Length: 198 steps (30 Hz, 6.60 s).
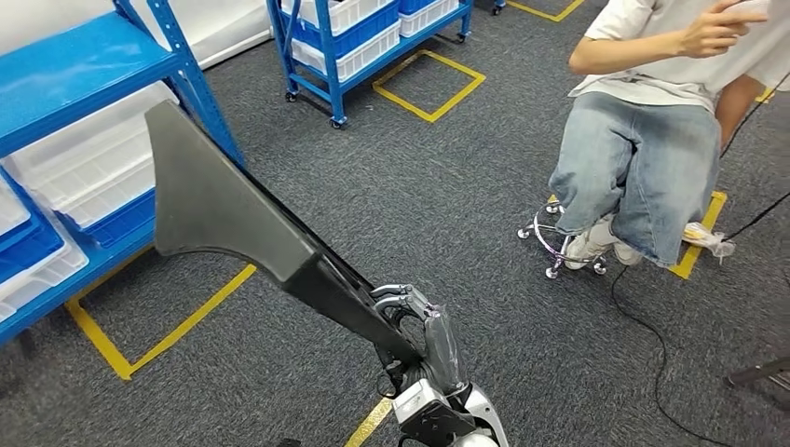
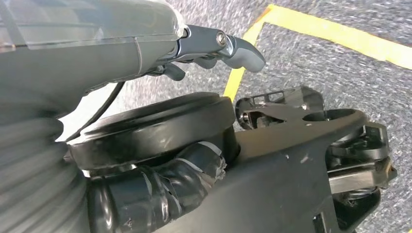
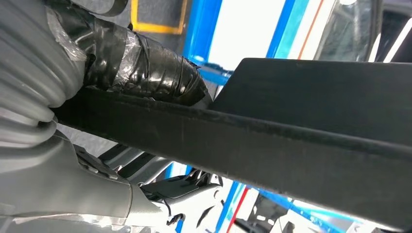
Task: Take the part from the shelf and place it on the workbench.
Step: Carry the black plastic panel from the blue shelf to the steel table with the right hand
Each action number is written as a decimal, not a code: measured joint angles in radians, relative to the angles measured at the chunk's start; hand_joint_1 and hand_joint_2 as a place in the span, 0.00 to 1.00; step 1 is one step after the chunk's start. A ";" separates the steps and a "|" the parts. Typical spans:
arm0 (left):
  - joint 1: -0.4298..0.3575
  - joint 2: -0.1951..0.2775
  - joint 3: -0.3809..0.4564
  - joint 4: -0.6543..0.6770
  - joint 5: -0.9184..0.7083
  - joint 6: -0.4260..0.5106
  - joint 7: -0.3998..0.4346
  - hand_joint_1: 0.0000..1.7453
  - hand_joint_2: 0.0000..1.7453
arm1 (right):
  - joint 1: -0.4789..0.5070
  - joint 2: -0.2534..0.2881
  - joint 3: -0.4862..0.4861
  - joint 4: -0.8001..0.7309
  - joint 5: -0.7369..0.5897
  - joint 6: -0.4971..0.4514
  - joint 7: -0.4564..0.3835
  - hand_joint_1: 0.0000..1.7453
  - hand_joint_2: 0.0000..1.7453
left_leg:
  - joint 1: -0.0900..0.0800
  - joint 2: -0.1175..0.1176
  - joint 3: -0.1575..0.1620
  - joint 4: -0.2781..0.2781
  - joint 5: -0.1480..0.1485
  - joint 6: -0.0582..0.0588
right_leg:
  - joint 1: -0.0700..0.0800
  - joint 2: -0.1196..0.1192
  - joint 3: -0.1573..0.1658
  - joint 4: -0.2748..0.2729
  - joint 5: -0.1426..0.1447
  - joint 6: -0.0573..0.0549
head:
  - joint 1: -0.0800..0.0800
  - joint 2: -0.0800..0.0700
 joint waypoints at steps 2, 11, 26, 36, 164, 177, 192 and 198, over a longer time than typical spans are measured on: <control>0.003 0.002 0.000 0.000 0.000 0.000 0.003 0.00 1.00 | 0.000 0.000 0.000 0.000 0.000 0.000 0.000 0.96 1.00 | 0.006 -0.028 0.043 -0.114 0.074 -0.001 | -0.001 0.028 -0.001 0.008 -0.003 0.005 | 0.000 0.000; 0.006 0.003 -0.005 0.000 -0.003 -0.002 0.009 0.00 1.00 | -0.001 -0.002 0.000 -0.002 -0.003 -0.002 0.001 0.96 1.00 | 0.006 -0.016 0.084 -0.228 0.104 0.039 | -0.002 -0.015 -0.089 0.149 -0.066 0.051 | 0.003 0.000; 0.007 0.006 -0.015 0.000 0.000 -0.003 0.016 0.00 1.00 | 0.008 -0.007 0.000 -0.018 -0.010 -0.018 0.002 0.96 1.00 | -0.003 0.025 0.066 -0.125 0.009 0.014 | 0.008 -0.062 -0.003 -0.013 0.013 -0.004 | 0.002 0.000; 0.005 0.008 -0.015 0.000 0.004 -0.002 0.015 0.00 1.00 | 0.010 -0.008 0.000 -0.019 -0.011 -0.019 0.003 0.96 1.00 | 0.007 -0.069 0.071 -0.202 0.092 0.012 | 0.001 0.060 -0.030 0.031 0.005 0.025 | 0.001 0.000; 0.008 0.010 0.004 -0.002 0.035 -0.010 0.000 0.00 1.00 | -0.092 0.034 0.046 0.088 -0.111 0.057 0.043 0.96 1.00 | 0.013 -0.013 0.070 -0.227 0.131 0.038 | 0.006 -0.010 -0.092 0.154 -0.054 0.040 | 0.014 0.000; 0.013 0.012 0.004 -0.002 0.040 0.026 -0.003 0.00 1.00 | -0.091 0.034 0.046 0.089 -0.110 0.057 0.043 0.96 1.00 | 0.004 0.086 0.127 -0.223 0.067 -0.005 | 0.008 -0.078 -0.038 0.007 0.036 0.002 | 0.014 0.000; 0.009 0.024 0.052 -0.002 0.084 0.089 0.002 0.00 1.00 | -0.081 0.027 0.045 0.077 -0.115 0.053 0.041 0.96 1.00 | 0.012 -0.035 0.068 -0.232 0.135 0.023 | 0.009 0.057 -0.041 0.026 0.027 0.027 | 0.013 0.000; 0.028 0.050 0.052 -0.001 0.065 0.082 0.010 0.00 1.00 | -0.073 0.018 0.045 0.071 -0.119 0.052 0.040 0.96 1.00 | 0.014 0.041 0.079 -0.242 0.133 0.033 | -0.012 -0.038 -0.170 0.275 -0.072 0.056 | 0.021 0.000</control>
